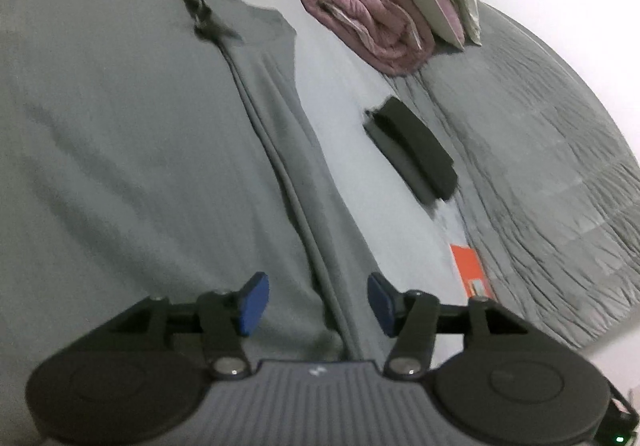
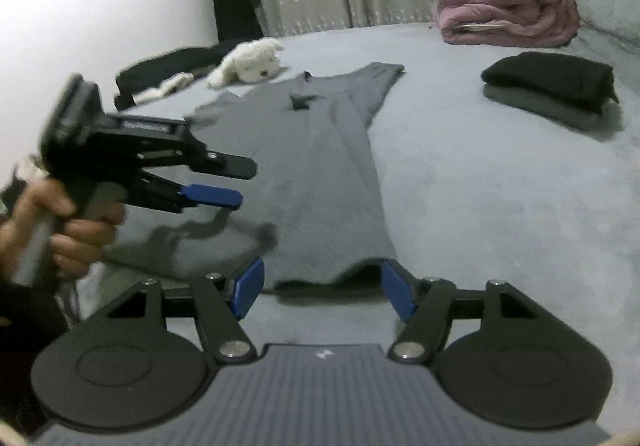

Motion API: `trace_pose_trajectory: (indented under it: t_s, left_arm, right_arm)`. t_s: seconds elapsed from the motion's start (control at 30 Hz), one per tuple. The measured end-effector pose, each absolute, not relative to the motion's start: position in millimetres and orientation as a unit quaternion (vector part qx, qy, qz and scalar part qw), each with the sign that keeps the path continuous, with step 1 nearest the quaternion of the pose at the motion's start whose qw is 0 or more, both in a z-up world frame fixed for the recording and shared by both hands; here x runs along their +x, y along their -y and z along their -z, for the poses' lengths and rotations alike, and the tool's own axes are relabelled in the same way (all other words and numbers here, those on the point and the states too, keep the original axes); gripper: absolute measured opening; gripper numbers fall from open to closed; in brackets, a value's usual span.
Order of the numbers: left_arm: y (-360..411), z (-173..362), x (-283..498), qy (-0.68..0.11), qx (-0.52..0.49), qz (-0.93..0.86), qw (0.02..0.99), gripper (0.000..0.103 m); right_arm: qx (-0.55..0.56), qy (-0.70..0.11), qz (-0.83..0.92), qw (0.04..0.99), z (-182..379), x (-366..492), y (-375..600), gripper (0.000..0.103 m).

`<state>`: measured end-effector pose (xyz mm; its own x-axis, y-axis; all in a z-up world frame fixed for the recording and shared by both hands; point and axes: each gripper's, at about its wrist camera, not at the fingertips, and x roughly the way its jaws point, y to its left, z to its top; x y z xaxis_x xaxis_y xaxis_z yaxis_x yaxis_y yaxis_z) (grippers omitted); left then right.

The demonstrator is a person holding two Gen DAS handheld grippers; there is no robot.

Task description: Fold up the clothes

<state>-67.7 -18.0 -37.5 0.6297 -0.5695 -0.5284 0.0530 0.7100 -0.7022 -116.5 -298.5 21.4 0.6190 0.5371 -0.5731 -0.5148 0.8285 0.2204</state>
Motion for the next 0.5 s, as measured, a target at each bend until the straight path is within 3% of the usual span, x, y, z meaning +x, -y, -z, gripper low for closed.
trace_pose_trajectory:
  t_s: [0.5]
  left_arm:
    - [-30,23,45,-0.360,-0.316,0.094,0.873,0.060]
  right_arm:
    - [0.084,-0.341,-0.295,0.889,-42,-33,289,0.069]
